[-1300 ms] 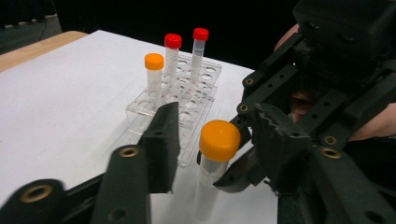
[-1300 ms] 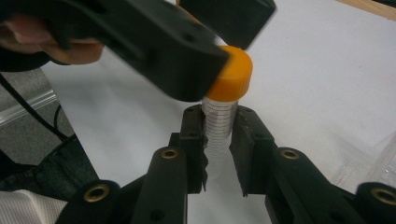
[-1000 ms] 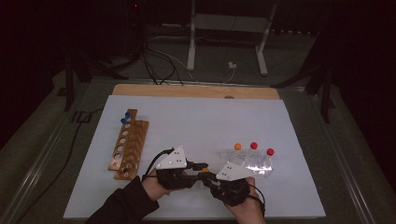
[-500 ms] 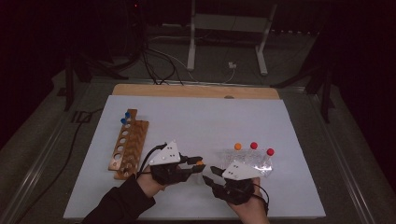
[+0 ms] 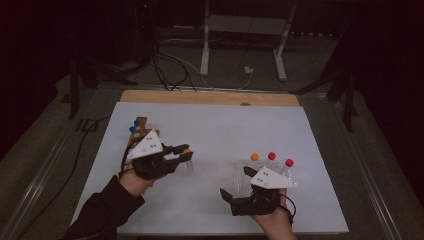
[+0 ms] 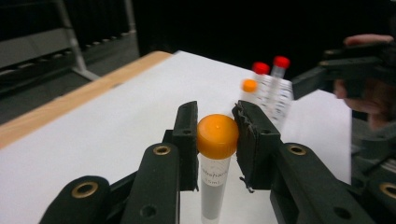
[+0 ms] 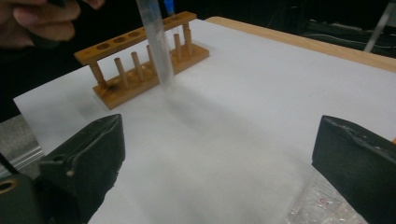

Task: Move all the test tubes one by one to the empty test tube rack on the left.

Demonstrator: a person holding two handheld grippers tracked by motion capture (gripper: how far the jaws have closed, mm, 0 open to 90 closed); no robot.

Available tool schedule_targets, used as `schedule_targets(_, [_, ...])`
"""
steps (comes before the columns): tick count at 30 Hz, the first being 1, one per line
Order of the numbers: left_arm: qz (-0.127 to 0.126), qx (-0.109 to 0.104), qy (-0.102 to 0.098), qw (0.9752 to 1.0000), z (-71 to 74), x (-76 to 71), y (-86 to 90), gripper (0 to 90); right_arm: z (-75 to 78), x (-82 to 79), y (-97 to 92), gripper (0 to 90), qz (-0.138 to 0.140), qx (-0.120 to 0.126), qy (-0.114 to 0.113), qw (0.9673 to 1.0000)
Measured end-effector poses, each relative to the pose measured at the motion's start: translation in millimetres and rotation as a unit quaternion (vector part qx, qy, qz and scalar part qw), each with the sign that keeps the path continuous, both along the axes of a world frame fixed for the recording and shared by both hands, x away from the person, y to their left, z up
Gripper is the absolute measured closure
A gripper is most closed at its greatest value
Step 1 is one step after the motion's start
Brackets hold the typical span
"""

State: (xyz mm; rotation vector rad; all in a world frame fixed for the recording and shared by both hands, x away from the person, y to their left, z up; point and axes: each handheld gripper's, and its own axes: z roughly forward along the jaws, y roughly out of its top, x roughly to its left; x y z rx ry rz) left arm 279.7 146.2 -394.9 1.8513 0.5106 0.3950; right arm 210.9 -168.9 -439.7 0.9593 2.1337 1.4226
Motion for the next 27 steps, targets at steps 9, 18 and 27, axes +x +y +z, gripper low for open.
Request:
schedule_targets(9, [0.067,-0.002,-0.024,0.9974,22.2,8.4,42.7,72.1,1.1,-0.3,-3.0,0.0,0.011,0.008,0.002,0.9999])
schedule_targets(18, [0.135,-0.009,-0.025,0.9905,25.9,21.9,78.3,72.1,1.8,-1.0,-3.7,0.0,0.016,0.014,0.0,0.9998])
schedule_targets(27, [0.194,0.001,-0.033,0.9805,21.2,32.4,104.1,72.0,1.4,-0.7,-4.3,0.0,0.015,0.011,0.001,0.9998])
